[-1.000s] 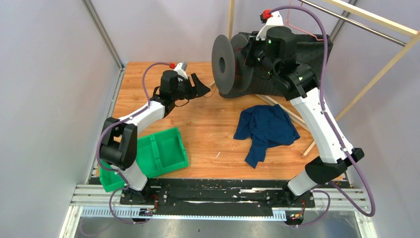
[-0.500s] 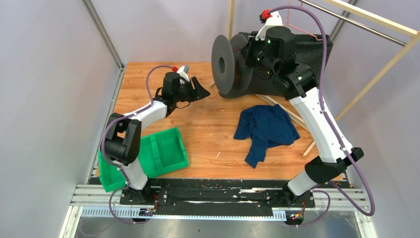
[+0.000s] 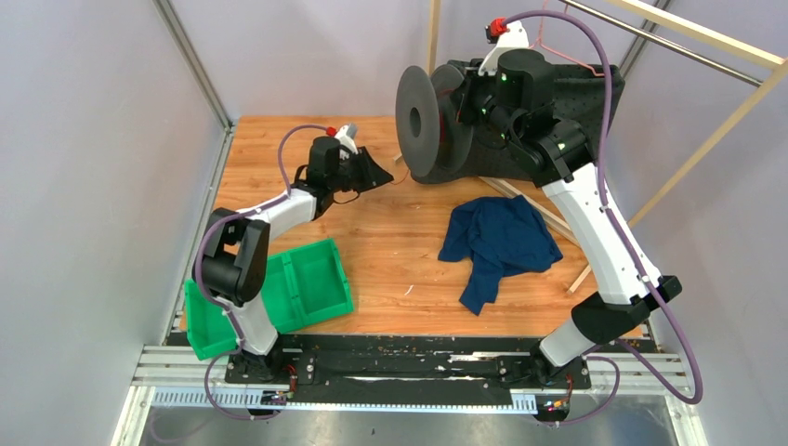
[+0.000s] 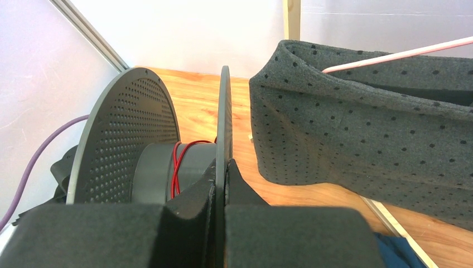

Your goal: Wrap the cables

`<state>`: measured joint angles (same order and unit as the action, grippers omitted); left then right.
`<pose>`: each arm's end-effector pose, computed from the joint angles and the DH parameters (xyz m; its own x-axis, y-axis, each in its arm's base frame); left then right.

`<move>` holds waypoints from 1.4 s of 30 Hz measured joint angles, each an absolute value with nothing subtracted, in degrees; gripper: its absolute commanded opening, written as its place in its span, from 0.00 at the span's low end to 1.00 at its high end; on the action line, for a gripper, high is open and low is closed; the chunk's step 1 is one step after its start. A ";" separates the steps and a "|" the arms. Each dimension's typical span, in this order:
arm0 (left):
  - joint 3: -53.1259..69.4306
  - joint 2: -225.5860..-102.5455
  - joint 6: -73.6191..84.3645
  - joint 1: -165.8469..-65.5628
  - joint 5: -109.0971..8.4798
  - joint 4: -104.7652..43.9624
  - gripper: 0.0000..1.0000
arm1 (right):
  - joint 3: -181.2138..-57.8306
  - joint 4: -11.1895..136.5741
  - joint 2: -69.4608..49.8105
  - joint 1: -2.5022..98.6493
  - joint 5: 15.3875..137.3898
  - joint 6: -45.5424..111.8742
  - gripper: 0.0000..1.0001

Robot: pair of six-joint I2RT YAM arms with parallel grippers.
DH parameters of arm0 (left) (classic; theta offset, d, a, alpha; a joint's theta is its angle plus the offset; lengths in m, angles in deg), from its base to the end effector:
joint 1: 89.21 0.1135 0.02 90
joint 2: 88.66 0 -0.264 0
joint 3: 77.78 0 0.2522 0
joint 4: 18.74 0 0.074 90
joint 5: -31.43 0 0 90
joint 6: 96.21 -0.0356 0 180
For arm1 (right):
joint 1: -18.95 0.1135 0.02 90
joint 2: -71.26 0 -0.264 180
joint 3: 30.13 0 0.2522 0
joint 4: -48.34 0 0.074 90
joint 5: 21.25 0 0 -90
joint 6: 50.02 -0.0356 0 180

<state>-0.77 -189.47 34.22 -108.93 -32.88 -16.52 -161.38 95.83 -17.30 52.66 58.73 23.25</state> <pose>0.3703 -0.1491 0.2320 -0.7068 -0.3675 -0.6044 0.2958 0.6227 -0.7244 0.2592 0.1655 0.5393 -0.1825 0.2190 -0.9585 -0.3652 0.8900 0.2729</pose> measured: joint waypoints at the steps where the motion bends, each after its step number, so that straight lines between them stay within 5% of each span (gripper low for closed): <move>1: -0.77 -189.72 34.41 -108.93 -32.75 -16.41 0.14 | -161.38 95.77 -17.30 52.66 58.73 23.25 0.01; 4: -0.77 -190.28 34.74 -108.95 -32.42 -16.19 0.00 | -161.38 95.53 -17.30 52.66 58.70 23.25 0.01; 21: -2.96 -178.11 27.66 -116.08 -28.13 -28.98 0.00 | -159.13 95.77 -18.59 52.66 55.97 23.60 0.01; 30: 9.28 -169.50 16.56 -121.85 -26.58 -51.31 0.00 | -155.87 96.47 -21.32 52.66 56.21 24.54 0.01; 42: 26.85 -168.86 11.11 -121.74 -23.46 -60.43 0.00 | -147.74 99.18 -18.17 53.91 67.43 29.72 0.01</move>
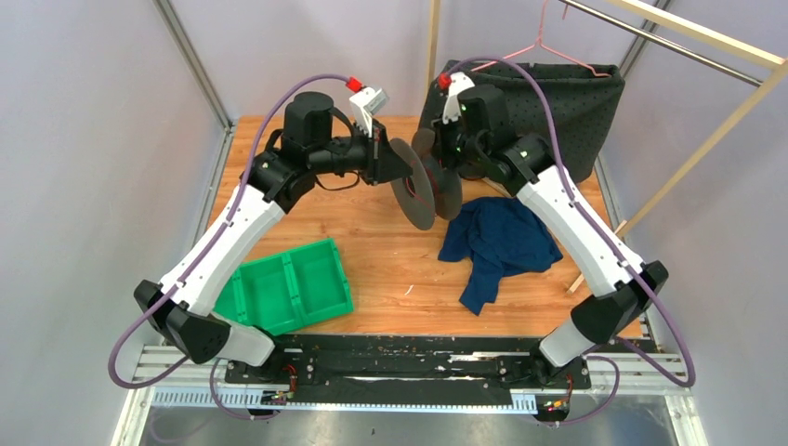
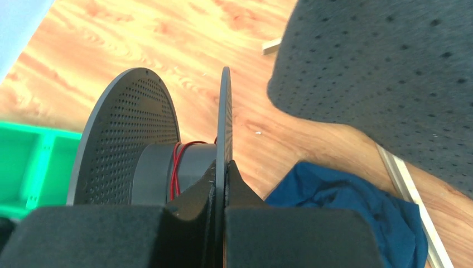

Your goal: Wrap the cables

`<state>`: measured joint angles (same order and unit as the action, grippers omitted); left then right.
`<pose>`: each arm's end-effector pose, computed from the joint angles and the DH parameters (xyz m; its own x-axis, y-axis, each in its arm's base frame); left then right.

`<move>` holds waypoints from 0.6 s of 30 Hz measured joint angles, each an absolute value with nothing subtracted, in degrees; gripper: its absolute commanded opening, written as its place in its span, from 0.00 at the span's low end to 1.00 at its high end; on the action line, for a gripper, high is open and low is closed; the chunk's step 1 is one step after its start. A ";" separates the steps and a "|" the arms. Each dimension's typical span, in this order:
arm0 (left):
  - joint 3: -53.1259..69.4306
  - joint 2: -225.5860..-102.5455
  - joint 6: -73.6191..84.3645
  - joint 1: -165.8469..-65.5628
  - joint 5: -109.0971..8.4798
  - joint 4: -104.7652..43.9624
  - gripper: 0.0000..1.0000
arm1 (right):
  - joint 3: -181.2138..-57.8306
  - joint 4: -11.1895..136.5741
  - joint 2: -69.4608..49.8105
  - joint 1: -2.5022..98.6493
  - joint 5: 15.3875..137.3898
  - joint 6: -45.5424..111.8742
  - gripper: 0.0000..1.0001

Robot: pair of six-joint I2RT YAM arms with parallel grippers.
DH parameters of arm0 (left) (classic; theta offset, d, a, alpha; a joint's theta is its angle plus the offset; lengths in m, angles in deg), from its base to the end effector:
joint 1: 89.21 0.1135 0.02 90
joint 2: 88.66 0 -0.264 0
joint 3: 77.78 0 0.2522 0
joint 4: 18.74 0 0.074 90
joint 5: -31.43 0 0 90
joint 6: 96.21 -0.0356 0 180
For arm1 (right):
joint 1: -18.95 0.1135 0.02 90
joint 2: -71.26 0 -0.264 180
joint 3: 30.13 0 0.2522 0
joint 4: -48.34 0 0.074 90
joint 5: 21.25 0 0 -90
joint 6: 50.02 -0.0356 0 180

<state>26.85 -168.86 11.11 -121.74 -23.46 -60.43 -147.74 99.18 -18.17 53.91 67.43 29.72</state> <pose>0.2446 -0.1803 0.4474 -0.5076 0.0349 -0.8609 0.7876 0.4240 -0.4472 0.2798 0.1946 0.4544 -0.4096 -0.0691 -0.9096 -0.4903 0.8575 0.1556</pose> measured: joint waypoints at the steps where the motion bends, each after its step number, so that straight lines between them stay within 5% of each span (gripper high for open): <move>1: 27.86 -169.34 10.81 -121.74 -23.39 -60.78 0.00 | -147.13 99.48 -17.52 54.37 68.19 30.27 0.01; 18: 33.63 -174.20 2.15 -117.46 -23.76 -64.27 0.00 | -137.97 104.51 -4.71 55.26 82.42 41.59 0.01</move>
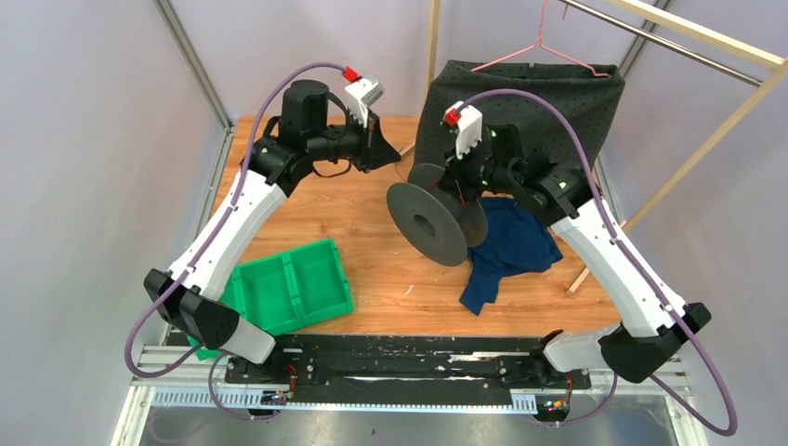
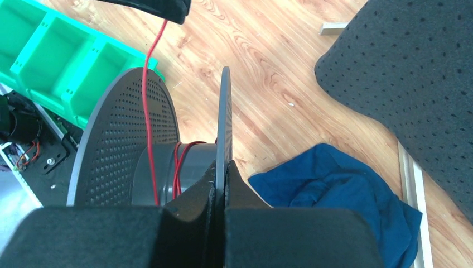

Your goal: Wrap the cables

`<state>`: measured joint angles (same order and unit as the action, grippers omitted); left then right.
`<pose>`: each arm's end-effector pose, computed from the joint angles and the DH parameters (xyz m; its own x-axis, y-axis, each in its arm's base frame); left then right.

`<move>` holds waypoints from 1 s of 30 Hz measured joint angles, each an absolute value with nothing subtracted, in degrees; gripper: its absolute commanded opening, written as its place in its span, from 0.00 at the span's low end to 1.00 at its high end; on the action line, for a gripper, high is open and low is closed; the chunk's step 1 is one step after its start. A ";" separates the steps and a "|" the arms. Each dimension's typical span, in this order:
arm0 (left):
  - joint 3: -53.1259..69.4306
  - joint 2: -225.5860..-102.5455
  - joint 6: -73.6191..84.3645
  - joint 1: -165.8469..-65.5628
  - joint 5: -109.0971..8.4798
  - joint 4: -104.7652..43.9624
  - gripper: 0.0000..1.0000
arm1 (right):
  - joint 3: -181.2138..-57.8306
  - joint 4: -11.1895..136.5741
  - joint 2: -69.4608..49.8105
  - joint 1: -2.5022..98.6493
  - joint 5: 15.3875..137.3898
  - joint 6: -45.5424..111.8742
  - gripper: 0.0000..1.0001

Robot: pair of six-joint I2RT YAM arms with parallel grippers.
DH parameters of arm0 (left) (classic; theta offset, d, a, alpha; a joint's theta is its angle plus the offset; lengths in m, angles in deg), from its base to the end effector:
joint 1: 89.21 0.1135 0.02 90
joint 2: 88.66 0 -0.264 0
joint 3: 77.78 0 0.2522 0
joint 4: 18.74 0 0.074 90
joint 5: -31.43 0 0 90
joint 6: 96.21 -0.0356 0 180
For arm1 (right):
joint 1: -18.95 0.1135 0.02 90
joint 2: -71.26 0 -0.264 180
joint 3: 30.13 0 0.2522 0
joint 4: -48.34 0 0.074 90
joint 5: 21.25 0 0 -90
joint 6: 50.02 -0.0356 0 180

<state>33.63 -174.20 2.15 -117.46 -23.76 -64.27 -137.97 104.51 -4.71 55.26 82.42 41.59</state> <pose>0.2754 -0.1711 0.4520 -0.4186 0.0894 -0.9038 0.8099 0.4870 -0.3269 0.2119 0.1662 0.4581 -0.3104 -0.2620 -0.9138 -0.7580 0.6483 0.0716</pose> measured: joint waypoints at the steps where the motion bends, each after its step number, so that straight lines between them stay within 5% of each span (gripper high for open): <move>1: 32.62 -173.91 1.08 -117.08 -23.59 -64.14 0.00 | -137.86 104.79 -4.40 55.26 82.79 41.65 0.01; 13: -1.39 -152.54 -12.75 -116.93 -21.40 -43.84 0.00 | -139.20 107.42 -8.49 42.13 109.06 31.27 0.01; 30: -9.60 -149.85 -31.00 -116.12 -19.65 -32.08 0.00 | -138.36 98.81 -11.75 37.95 124.10 6.35 0.01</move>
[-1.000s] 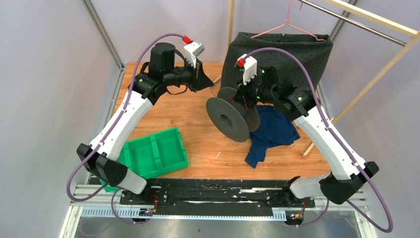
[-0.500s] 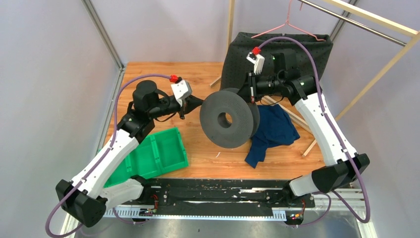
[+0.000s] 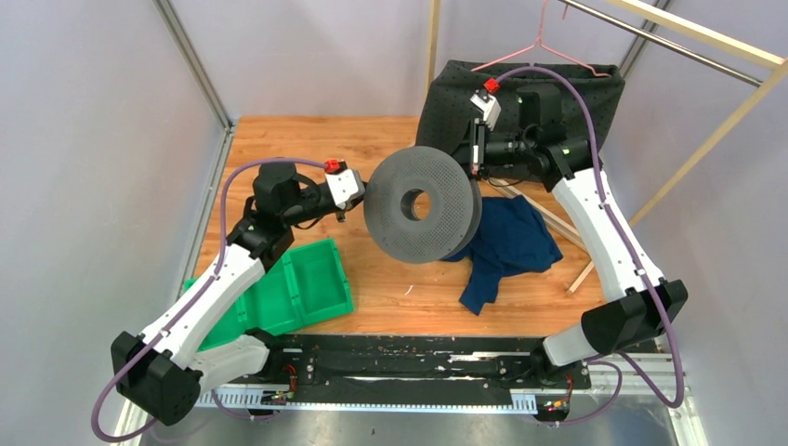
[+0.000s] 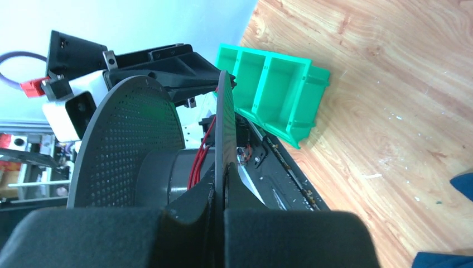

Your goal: Wrap the cables

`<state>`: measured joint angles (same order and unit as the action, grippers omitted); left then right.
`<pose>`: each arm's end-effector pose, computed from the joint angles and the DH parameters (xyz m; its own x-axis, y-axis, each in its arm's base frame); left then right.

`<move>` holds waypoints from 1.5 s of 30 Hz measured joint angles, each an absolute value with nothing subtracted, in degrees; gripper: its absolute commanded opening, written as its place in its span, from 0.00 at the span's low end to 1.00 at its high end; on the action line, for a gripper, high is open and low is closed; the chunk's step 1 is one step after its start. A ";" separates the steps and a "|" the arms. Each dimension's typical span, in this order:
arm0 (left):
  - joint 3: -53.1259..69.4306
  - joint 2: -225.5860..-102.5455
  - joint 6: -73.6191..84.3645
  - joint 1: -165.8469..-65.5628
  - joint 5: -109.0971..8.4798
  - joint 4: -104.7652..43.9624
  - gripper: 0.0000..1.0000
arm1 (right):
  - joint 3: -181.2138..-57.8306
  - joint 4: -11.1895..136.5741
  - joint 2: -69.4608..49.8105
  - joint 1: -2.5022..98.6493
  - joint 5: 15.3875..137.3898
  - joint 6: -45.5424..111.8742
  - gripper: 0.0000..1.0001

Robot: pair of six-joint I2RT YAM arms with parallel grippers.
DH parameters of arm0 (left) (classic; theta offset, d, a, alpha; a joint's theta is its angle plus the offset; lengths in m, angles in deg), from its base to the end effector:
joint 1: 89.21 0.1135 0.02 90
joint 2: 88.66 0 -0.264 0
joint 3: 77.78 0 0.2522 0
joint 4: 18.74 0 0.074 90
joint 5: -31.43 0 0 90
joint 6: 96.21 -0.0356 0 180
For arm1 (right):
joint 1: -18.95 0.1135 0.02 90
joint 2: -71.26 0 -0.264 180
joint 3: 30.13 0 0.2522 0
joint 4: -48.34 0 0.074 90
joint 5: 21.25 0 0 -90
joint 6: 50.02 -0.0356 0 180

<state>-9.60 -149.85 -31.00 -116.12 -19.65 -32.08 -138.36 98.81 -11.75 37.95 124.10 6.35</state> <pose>0.2076 -0.1305 0.3643 0.2916 0.2179 -0.9314 0.8665 0.3523 0.3536 0.2753 0.1258 0.4428 -0.8280 0.0479 -0.5587 -0.5165 0.3228 0.7931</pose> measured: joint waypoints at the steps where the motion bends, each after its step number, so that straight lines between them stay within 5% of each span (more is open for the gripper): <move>1: -9.74 -149.65 -31.94 -115.99 -19.76 -31.71 0.00 | -138.36 98.48 -12.01 37.82 124.32 5.02 0.01; 45: -8.73 -146.35 -35.94 -115.36 -19.02 -31.34 0.00 | -129.84 74.92 -15.99 35.07 123.84 -29.21 0.01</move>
